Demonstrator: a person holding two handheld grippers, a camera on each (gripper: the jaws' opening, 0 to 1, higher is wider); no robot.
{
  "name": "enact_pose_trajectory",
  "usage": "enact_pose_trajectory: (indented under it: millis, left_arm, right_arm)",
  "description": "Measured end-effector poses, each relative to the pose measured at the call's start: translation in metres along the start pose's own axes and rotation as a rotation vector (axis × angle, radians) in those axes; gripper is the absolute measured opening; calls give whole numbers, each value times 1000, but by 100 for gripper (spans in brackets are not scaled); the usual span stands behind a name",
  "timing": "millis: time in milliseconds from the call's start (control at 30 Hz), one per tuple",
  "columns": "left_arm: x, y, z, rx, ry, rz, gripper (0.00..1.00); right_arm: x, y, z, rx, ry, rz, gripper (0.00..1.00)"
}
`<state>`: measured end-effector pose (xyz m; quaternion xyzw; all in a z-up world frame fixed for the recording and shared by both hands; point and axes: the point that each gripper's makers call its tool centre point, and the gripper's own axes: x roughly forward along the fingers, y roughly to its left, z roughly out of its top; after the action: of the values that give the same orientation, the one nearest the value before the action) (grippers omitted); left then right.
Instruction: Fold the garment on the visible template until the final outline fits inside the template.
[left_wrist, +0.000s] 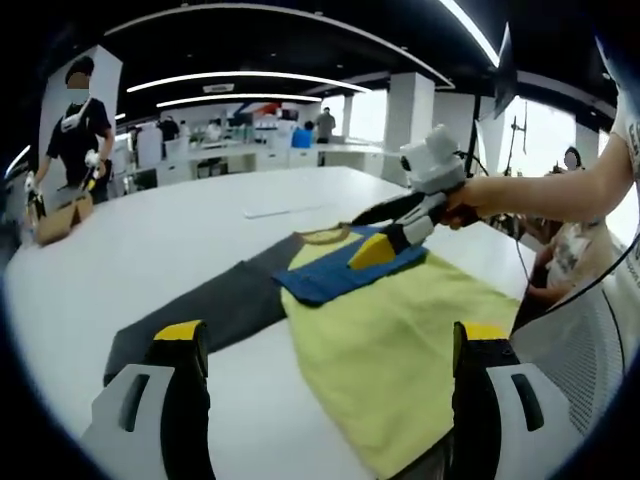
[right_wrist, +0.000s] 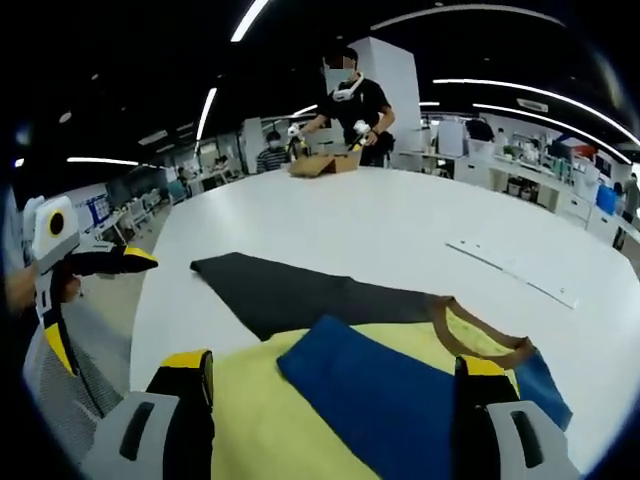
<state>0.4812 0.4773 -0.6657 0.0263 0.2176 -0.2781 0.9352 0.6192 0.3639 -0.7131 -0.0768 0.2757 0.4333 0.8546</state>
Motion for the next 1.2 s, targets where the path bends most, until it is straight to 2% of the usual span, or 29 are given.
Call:
enact_pose_trajectory:
  millis: [200, 367, 667, 800, 1200]
  left_arm:
    - [1, 1, 3, 1, -5, 6, 99]
    - [-1, 6, 4, -4, -10, 20, 99]
    - [-3, 9, 3, -8, -13, 31, 99]
    - [-4, 9, 3, -9, -16, 34, 99]
    - [-4, 12, 0, -6, -12, 30, 99]
  right_arm:
    - [-20, -19, -9, 27, -8, -41, 98]
    - [-41, -36, -23, 41, -1, -78, 93]
    - [-70, -64, -43, 61, 4, -148, 78]
    - [-85, -80, -59, 77, 25, -191, 71]
    - [-102, -103, -100, 120, 92, -260, 54]
